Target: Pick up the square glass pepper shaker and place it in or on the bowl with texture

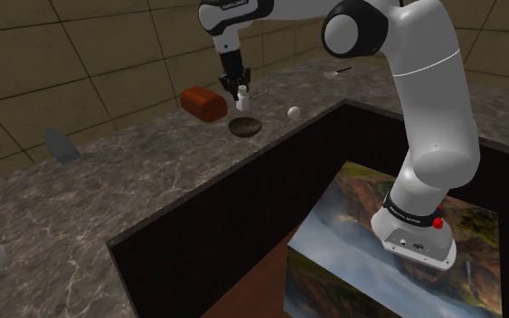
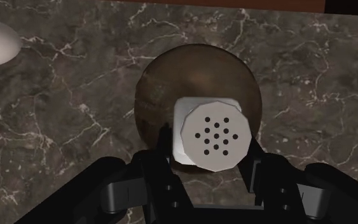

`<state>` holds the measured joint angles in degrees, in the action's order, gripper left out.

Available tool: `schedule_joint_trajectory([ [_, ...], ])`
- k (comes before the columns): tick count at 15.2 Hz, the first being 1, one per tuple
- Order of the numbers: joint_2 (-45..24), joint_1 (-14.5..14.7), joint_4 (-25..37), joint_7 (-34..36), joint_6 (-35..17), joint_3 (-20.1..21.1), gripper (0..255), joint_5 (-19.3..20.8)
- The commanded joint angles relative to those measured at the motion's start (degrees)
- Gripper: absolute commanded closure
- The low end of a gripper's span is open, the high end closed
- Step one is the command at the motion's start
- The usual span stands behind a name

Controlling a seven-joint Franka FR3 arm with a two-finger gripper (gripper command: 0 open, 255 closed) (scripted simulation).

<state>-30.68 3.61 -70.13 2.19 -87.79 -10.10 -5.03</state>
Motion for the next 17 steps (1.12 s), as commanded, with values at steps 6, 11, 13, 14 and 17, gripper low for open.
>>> schedule_joint_trajectory([
  [6, -0.1, 0.4, -5.2, 0.1, -5.3, 0.1, 255, -0.1],
  [11, -0.7, 0.5, -8.2, -0.1, -8.8, 0.2, 255, -0.2],
  [13, -0.8, 0.5, -8.8, -0.1, -9.6, 0.2, 255, -0.2],
  [14, -0.8, 0.5, -8.8, -0.1, -9.6, 0.2, 255, -0.2],
  [17, -0.8, 0.5, -8.7, -0.1, -9.6, 0.2, 255, -0.2],
])
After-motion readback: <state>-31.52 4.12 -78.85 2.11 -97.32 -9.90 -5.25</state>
